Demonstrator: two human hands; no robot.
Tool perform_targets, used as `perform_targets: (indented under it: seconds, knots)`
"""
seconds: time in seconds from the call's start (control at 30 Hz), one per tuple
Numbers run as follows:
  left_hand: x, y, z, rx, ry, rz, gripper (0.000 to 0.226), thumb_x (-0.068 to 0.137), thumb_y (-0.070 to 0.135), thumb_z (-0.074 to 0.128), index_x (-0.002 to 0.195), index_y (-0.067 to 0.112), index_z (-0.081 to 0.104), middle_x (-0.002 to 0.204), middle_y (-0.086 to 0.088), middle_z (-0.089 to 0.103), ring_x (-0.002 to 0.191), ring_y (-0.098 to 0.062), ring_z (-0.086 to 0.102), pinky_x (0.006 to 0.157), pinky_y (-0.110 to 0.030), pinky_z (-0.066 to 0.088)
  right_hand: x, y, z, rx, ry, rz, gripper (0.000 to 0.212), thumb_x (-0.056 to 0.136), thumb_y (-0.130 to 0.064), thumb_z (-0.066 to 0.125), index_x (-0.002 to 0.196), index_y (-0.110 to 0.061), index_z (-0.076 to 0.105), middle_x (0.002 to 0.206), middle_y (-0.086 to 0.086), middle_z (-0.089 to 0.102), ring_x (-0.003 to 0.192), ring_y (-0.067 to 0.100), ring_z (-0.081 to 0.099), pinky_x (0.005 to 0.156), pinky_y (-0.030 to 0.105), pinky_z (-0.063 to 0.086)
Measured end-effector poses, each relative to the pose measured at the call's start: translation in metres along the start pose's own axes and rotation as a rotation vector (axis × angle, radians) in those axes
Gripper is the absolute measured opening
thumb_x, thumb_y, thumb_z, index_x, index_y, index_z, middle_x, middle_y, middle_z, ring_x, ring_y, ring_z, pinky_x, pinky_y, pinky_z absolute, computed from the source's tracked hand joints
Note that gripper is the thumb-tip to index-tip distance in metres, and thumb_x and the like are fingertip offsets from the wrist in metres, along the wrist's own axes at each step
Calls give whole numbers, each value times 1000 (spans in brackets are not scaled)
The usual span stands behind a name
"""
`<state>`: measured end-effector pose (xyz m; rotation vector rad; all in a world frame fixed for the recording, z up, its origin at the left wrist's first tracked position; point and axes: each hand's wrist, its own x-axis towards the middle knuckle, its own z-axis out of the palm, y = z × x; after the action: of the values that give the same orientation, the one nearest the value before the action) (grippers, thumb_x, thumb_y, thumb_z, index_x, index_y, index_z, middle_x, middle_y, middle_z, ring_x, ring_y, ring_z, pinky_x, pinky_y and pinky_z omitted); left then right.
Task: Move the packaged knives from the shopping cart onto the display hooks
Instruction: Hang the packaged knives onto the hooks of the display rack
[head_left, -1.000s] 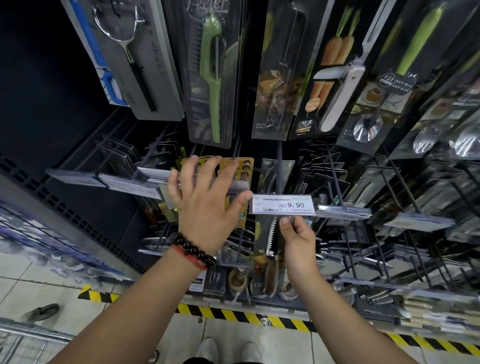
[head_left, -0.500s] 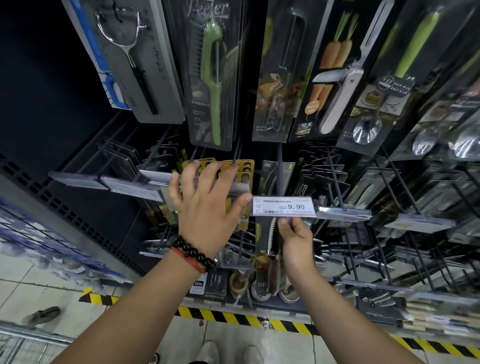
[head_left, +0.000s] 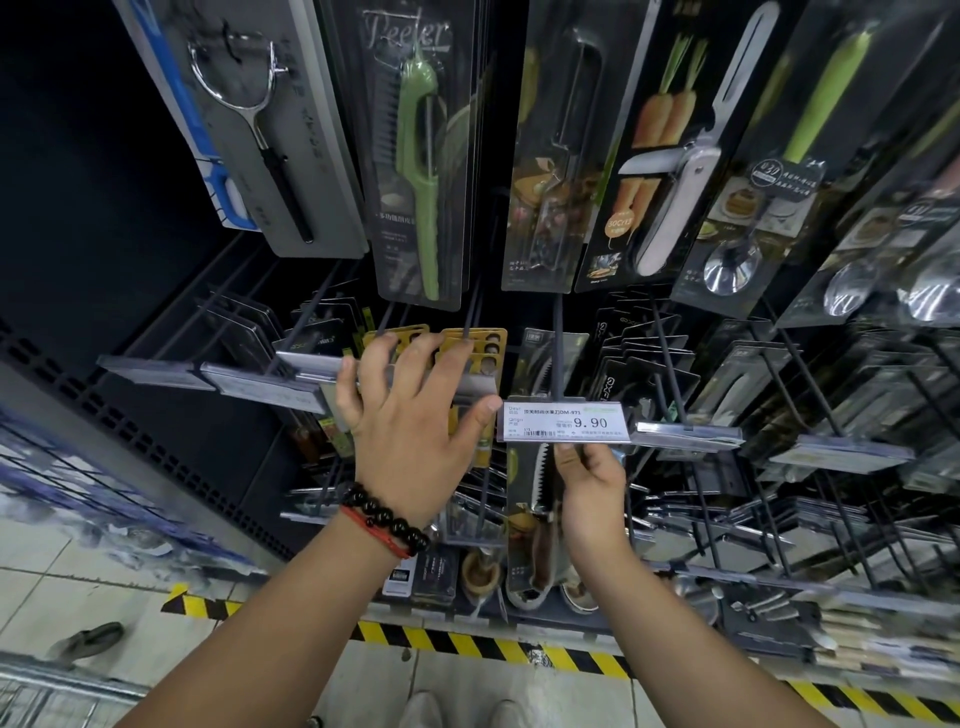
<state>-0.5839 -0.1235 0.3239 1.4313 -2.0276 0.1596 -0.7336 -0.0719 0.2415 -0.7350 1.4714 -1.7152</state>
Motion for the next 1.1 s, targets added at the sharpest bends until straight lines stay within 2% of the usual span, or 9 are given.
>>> perform_targets:
  seconds: [0.07, 0.13, 0.2, 0.37, 0.6, 0.73, 0.83, 1.0, 1.1]
  knots:
    - [0, 0, 0, -2, -5, -5, 56, 83, 65, 46, 124, 30, 61, 130, 6, 55, 131, -27, 32, 113, -46, 1, 2, -3, 2, 6, 14, 9, 19, 97, -5, 51, 107, -2, 66, 100, 2, 71, 92, 7, 68, 80, 19, 53]
    - [0, 0, 0, 1, -5, -4, 56, 83, 65, 47, 123, 30, 61, 129, 6, 56, 130, -27, 31, 112, -47, 3, 3, -6, 3, 17, 35, 17, 18, 96, -2, 51, 102, -6, 67, 95, -3, 70, 83, -2, 67, 71, 10, 50]
    - [1, 0, 0, 2, -3, 0, 56, 83, 65, 47, 123, 29, 61, 128, 5, 57, 130, -28, 32, 112, -48, 4, 5, -7, 4, 31, 48, 20, 19, 96, -1, 51, 97, -10, 67, 90, -6, 70, 77, -6, 66, 67, 7, 47]
    - [1, -1, 2, 2, 7, 8, 55, 83, 65, 48, 122, 29, 61, 127, 5, 58, 129, -28, 32, 112, -48, 5, 5, -5, 5, 54, 55, 33, 20, 96, -1, 51, 94, -11, 68, 88, -9, 71, 78, -5, 67, 67, 6, 48]
    - [1, -3, 5, 6, 36, 20, 54, 83, 65, 49, 122, 29, 61, 126, 4, 59, 128, -29, 34, 112, -48, 5, 4, 6, 0, 32, 86, 24, 20, 97, 2, 47, 105, -5, 65, 94, -8, 70, 85, -3, 66, 73, 9, 49]
    - [1, -3, 6, 13, 24, 12, 55, 82, 65, 50, 122, 29, 61, 126, 4, 59, 129, -29, 34, 112, -50, 6, 3, 12, -5, 9, 86, 35, 17, 97, 1, 47, 103, 0, 63, 91, -1, 67, 83, 2, 63, 77, 18, 49]
    - [2, -4, 7, 8, 19, 16, 55, 82, 66, 50, 122, 29, 60, 126, 3, 59, 129, -29, 34, 112, -51, 7, 5, 13, -8, 31, 106, 54, 20, 97, 2, 46, 95, -7, 64, 88, -2, 66, 78, -4, 63, 74, 14, 48]
    - [3, -5, 8, 13, 29, 23, 56, 82, 66, 49, 122, 28, 61, 126, 3, 60, 128, -30, 34, 111, -54, 11, 6, 11, -5, 25, 100, 49, 22, 96, 2, 48, 99, -10, 66, 93, -5, 70, 83, -5, 66, 72, 8, 48]
    - [3, -5, 9, 19, 22, 30, 56, 82, 66, 50, 122, 28, 61, 127, 3, 59, 129, -30, 34, 110, -55, 12, 6, 8, -3, 25, 87, 45, 24, 95, 4, 48, 96, -12, 67, 85, -13, 74, 83, -5, 66, 71, 8, 48]
